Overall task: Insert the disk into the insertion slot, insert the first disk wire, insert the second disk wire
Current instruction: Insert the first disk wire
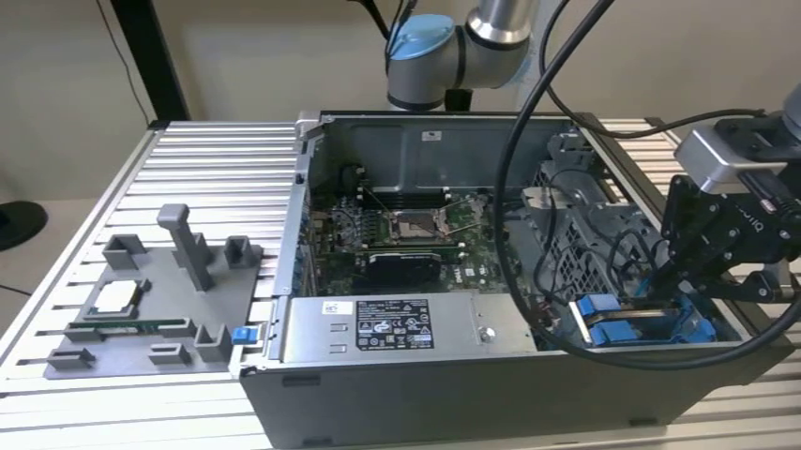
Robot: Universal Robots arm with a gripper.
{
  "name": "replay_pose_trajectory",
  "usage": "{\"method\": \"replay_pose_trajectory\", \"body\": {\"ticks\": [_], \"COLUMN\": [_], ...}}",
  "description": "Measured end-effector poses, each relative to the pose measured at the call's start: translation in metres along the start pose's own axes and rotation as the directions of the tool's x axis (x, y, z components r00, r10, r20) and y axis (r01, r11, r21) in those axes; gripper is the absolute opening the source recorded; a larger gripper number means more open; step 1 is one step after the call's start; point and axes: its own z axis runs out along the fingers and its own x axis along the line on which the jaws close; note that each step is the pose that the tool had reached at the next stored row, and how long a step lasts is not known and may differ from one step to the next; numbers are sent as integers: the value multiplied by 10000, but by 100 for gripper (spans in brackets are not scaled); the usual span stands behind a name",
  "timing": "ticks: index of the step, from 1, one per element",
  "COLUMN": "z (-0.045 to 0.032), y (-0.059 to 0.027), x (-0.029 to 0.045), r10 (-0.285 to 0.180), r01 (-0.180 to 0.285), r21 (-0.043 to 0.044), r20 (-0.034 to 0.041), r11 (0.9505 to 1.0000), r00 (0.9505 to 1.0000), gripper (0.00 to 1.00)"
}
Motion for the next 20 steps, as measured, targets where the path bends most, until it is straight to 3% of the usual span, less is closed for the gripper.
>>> {"method": "replay_pose_trajectory", "body": {"ticks": [15, 20], "z": [9, 51], "y": [5, 0], "x": [11, 16], "r10": [491, 628], "r01": [-491, -628], "r21": [-84, -136], "r20": [33, 38], "r11": [9988, 9979], "r00": [9988, 9980], "gripper": [0, 0]}}
